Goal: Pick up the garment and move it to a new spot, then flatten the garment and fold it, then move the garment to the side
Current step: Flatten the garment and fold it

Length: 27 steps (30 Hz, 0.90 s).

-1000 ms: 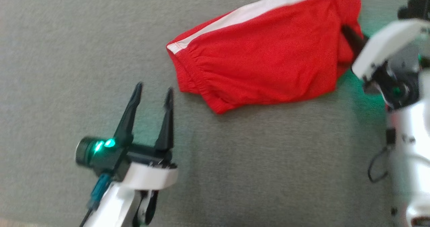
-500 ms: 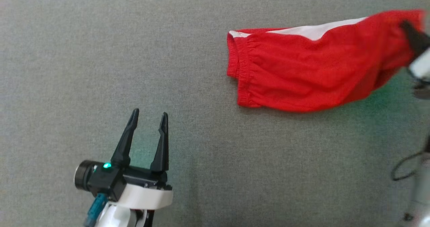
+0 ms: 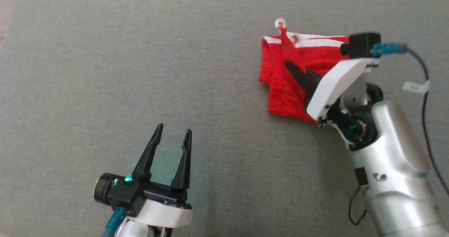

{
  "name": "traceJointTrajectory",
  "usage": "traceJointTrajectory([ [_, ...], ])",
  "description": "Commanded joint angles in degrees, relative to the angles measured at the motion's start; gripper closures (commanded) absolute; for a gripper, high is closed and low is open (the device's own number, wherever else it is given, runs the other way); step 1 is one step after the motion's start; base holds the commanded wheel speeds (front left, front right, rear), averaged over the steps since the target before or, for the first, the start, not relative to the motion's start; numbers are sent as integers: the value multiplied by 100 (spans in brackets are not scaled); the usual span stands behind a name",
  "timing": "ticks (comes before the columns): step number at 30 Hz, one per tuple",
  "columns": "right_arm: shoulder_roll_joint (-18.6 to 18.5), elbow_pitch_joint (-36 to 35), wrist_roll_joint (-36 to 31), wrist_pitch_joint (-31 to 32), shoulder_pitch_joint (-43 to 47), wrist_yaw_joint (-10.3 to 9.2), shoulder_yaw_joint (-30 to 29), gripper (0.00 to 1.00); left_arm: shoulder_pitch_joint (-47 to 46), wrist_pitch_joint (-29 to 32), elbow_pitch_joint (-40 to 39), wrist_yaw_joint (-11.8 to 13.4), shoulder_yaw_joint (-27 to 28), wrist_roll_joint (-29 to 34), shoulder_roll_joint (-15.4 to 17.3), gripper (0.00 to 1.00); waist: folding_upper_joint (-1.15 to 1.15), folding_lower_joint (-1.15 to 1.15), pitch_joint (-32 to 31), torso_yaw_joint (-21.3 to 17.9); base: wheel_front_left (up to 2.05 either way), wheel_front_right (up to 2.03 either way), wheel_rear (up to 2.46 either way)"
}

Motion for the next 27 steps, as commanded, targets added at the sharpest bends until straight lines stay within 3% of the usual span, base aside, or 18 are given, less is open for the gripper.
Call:
traceJointTrajectory([
  [1,61,12,26,-268,-192,39,161,100,-80,-30,-131,3,195,58,-31,0,0,0,-20,173,0,0,0],
  [6,61,789,487,-1031,-451,39,612,100,12,-30,-98,-2,293,67,-82,0,0,0,-45,297,0,0,0],
  [7,61,850,618,-1195,-493,39,725,82,38,-30,-88,-6,309,75,-88,0,0,0,-56,285,0,0,0],
  [8,61,910,777,-1358,-518,39,808,0,67,-30,-74,-8,321,83,-93,0,0,0,-69,264,0,0,0],
  [11,61,1021,1267,-1754,-545,39,1035,0,128,-30,-43,-17,347,102,-105,0,0,0,-128,151,0,0,0],
  [16,62,692,1377,-2152,-339,39,1200,0,193,-30,-43,3,485,108,-115,0,0,0,-268,-105,0,0,0],
  [18,25,391,1030,-2279,-139,39,1081,0,236,-30,-56,4,566,120,-116,0,0,0,-339,-204,0,0,0],
  [27,-969,-651,-1500,-3088,1102,39,-47,0,446,-30,-171,-58,822,231,-120,0,0,0,-576,-351,0,0,0],
])
